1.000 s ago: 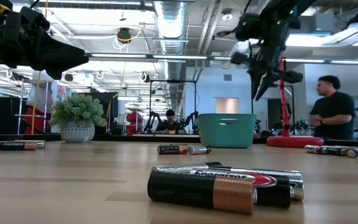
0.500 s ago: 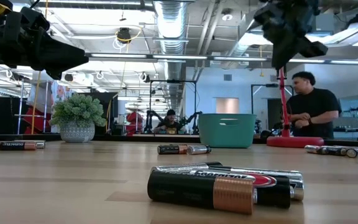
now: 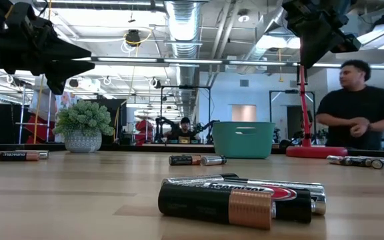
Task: Sort batteries
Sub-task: Move the blue bin to the top of the table
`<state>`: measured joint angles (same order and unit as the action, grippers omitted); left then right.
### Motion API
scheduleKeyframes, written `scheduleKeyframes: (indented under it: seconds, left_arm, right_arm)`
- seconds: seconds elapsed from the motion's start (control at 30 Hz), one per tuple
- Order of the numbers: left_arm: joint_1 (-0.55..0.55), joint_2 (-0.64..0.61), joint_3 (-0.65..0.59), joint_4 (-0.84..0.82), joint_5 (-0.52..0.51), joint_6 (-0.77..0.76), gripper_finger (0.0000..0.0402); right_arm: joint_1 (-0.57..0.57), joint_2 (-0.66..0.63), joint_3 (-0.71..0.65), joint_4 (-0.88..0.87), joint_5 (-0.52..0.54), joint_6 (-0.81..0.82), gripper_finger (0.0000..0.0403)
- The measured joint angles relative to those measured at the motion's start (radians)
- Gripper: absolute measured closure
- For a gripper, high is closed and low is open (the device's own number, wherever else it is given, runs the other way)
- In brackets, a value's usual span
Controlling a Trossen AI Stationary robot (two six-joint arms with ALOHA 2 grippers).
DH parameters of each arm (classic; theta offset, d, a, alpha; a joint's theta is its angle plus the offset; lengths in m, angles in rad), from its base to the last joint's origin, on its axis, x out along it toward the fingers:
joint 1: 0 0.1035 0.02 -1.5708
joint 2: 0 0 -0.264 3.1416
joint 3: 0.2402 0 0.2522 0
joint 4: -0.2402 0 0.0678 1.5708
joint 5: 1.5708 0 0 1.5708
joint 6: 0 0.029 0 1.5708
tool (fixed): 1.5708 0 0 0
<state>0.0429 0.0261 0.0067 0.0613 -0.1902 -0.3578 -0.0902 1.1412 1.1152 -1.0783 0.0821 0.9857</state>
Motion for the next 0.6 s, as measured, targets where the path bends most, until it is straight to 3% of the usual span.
scheduleKeyframes:
  seconds: [0.37, 0.6]
  left_arm:
    - [0.000, 0.004, 0.036, -0.063, 0.003, -0.024, 0.0258]
    - [0.000, 0.147, 0.306, -0.378, -0.038, 0.062, 0.0258]
  right_arm:
    - [-0.003, 0.022, -0.001, -0.014, 0.039, -0.011, 0.0340]
    - [-0.011, 0.027, -0.058, 0.017, 0.044, -0.023, 0.0340]
